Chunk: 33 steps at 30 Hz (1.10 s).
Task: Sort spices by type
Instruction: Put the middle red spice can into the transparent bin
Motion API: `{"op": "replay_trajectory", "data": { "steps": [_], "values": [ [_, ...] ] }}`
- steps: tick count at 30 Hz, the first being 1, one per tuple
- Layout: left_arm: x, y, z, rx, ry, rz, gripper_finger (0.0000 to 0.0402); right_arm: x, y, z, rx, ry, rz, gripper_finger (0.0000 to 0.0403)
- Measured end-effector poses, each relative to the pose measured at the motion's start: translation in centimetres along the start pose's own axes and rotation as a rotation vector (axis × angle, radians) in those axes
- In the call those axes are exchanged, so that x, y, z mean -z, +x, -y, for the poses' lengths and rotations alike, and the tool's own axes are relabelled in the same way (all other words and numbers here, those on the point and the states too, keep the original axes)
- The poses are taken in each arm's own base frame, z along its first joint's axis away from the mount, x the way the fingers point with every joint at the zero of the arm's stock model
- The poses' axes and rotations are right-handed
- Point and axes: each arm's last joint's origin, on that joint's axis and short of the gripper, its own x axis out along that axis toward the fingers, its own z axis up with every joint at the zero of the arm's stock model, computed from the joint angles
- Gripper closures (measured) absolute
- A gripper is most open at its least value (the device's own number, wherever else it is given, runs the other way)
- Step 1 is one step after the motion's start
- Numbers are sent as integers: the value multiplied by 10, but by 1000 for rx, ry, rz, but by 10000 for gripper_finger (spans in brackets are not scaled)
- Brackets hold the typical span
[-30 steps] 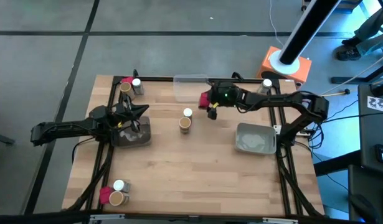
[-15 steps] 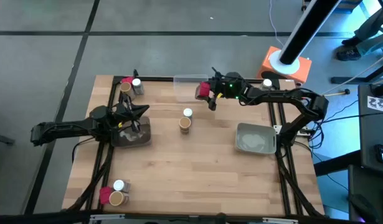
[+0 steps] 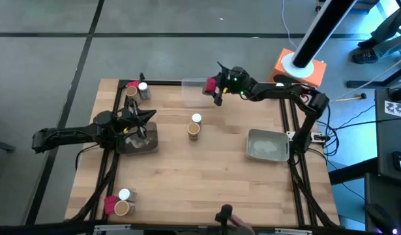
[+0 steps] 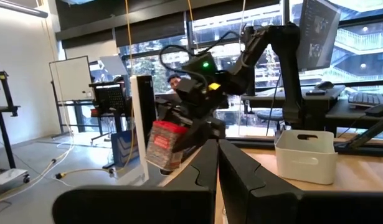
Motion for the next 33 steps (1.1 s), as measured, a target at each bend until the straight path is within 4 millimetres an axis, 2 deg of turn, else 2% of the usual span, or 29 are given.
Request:
{"op": "replay_trajectory", "data": {
  "steps": [3,12,19,28,33],
  "values": [
    [0,0,0,0,5,2,398,3,3,7,-25,8,5,105],
    [0,0,0,1,13,1,398,27,18,5,-75,7,-39,105],
    [0,0,0,0,24,3,398,37,27,4,-67,-9,-23,105],
    [-1,0,0,-1,35,8,398,55,25,16,-52,5,-91,105],
    [-1,0,0,-1,51,8,398,52,27,16,-78,21,-132,105]
  ]
}}
